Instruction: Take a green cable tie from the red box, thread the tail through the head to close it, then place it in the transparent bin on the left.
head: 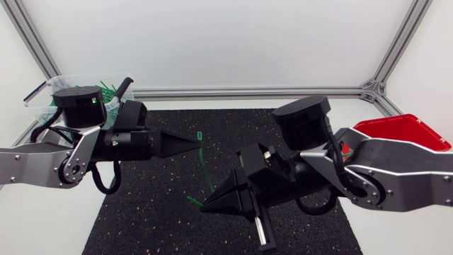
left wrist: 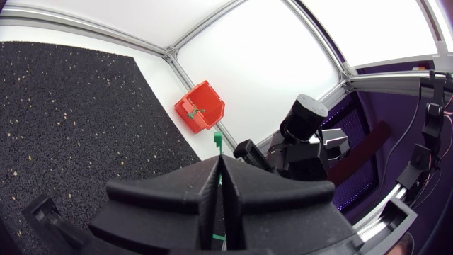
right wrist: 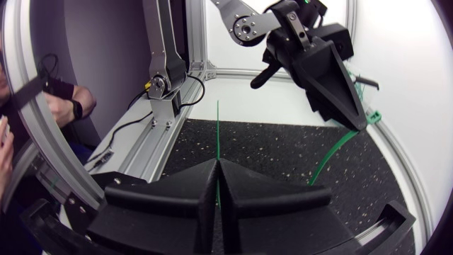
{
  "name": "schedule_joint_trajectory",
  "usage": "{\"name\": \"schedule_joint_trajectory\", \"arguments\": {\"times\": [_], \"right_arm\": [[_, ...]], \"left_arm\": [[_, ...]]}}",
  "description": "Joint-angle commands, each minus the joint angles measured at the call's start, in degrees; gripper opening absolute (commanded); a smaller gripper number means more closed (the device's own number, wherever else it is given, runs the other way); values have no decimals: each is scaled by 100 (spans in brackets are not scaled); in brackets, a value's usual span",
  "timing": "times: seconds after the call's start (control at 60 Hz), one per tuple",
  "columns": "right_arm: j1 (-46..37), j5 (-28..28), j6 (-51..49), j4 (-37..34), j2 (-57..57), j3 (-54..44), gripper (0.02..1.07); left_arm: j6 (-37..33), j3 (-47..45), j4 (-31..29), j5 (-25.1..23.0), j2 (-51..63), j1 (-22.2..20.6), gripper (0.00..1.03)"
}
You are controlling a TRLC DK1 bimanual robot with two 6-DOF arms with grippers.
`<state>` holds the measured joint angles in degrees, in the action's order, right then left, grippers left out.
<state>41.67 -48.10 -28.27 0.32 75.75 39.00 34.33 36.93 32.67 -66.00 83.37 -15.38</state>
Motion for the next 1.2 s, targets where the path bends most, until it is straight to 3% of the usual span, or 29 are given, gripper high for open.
{"name": "schedule_joint_trajectory", "arguments": {"times": [0.0, 0.167, 0.367, 0.55, 0.817, 1.183], "right_arm": [[43, -24, 744, -462, -95, 389, 8], [-106, -51, 2142, -735, -69, 652, 8], [-221, -517, 3152, -1412, -95, 1048, 8], [-203, -868, 4242, -1447, -227, 1153, 8], [-177, -1387, 5939, -1464, -552, 1232, 8], [-19, -1395, 7503, -1772, -1255, 1654, 8]], "left_arm": [[-137, -256, 214, 69, -181, -123, 4], [-163, -476, 566, 254, -339, -308, 4], [-172, -696, 697, 439, -682, -431, 4], [-163, -845, 741, 570, -840, -572, 4], [136, -933, 759, 1089, -1464, -1020, 4], [461, -775, 557, 1950, -2554, -1662, 4]]}}
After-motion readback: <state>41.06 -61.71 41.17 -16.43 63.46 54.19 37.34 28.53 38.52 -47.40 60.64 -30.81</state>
